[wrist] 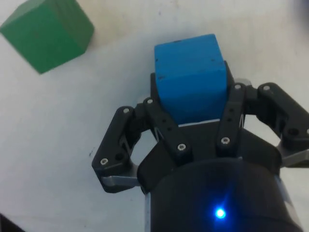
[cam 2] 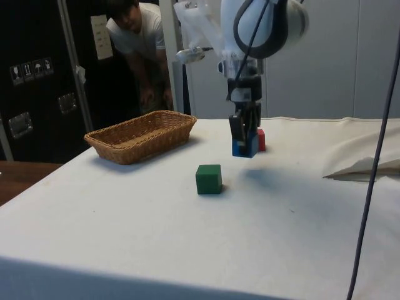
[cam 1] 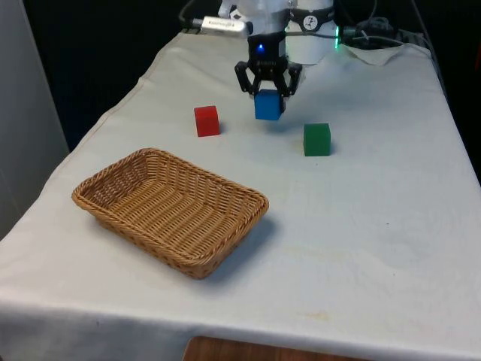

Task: Pick up the blue cube and place it into the basket.

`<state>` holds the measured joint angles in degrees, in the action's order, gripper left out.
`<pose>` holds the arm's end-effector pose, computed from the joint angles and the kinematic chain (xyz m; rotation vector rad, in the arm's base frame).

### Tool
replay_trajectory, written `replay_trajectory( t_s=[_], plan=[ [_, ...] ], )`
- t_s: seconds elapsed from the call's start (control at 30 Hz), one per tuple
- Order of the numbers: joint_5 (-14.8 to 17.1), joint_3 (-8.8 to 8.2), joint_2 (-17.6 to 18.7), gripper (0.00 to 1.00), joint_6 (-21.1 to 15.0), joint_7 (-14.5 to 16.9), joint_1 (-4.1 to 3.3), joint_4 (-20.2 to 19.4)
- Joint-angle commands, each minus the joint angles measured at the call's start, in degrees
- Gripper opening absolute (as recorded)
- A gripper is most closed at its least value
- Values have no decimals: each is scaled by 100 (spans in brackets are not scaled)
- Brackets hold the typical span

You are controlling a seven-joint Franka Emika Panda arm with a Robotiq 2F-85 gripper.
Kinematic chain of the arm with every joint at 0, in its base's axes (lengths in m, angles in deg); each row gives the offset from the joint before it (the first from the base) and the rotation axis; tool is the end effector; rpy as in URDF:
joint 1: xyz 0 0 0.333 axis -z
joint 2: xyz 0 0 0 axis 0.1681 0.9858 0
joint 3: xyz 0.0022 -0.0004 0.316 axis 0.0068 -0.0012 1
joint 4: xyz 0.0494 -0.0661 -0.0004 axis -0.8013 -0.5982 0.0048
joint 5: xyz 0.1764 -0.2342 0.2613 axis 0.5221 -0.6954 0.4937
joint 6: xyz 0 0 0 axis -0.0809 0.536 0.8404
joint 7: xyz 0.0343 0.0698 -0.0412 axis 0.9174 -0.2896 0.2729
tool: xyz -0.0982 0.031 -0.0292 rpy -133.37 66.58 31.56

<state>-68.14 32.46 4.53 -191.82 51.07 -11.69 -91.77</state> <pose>0.4172 -0.0734 0.2133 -3.0996 0.2187 -0.0010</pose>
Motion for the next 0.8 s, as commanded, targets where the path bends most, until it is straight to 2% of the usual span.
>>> replay_trajectory(
  t_s=[0.0,0.03,0.23,0.27,0.3,0.6,0.63,0.67,0.77],
  plan=[
    [0,0,0,2,0,0,0,0],
    [-183,-52,-109,2,97,-126,0,-6],
    [-269,-46,-470,2,458,-166,29,34],
    [-97,-23,-476,2,430,-34,11,23],
    [-281,-46,-521,2,516,-178,29,40],
    [-384,-34,-963,2,1037,-235,57,178],
    [-229,-34,-928,2,951,-109,29,149],
    [-390,-29,-1003,2,1089,-235,57,195],
    [-413,-29,-1123,2,1255,-246,63,252]
  ],
)
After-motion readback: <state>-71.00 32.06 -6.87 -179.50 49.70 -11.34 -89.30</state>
